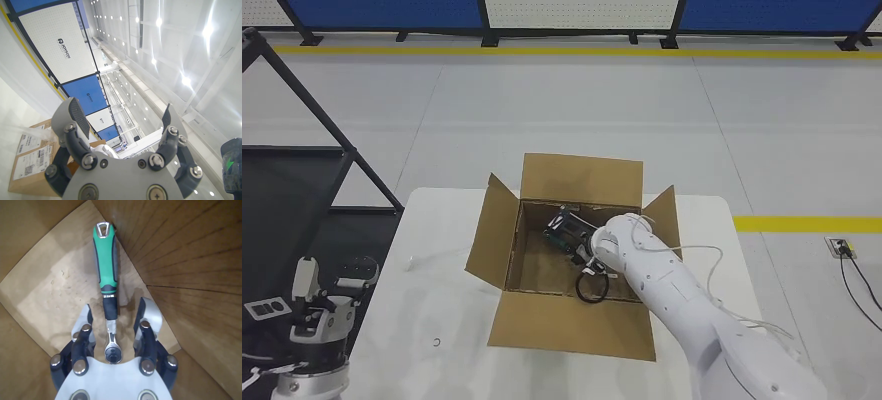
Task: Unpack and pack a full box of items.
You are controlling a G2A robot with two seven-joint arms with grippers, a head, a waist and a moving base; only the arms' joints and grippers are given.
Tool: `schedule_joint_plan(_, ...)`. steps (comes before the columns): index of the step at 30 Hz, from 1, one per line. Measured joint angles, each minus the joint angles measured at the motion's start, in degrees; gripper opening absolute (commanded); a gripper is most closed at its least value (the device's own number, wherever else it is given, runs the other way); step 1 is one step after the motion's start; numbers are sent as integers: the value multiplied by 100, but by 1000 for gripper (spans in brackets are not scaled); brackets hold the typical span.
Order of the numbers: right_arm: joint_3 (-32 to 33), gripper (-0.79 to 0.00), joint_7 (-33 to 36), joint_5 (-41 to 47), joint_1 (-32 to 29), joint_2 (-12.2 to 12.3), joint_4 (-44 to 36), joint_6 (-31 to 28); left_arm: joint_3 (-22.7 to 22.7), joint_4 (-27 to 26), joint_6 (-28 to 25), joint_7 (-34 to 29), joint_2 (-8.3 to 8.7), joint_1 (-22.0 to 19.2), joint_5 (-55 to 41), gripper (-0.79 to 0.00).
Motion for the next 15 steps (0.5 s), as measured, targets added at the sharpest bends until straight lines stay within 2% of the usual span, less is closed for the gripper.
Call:
schedule_joint_plan(5,41,-526,259,-88,-19,35,-148,29,-8,9,-1,-4,-2,-10,-26,0)
schedule_joint_plan(7,54,-493,425,-121,-30,39,-212,97,1,5,1,-13,-3,-15,-26,0)
schedule_joint_plan(15,135,-517,870,-192,-35,76,-349,22,-6,23,-8,-27,-4,-31,-28,0)
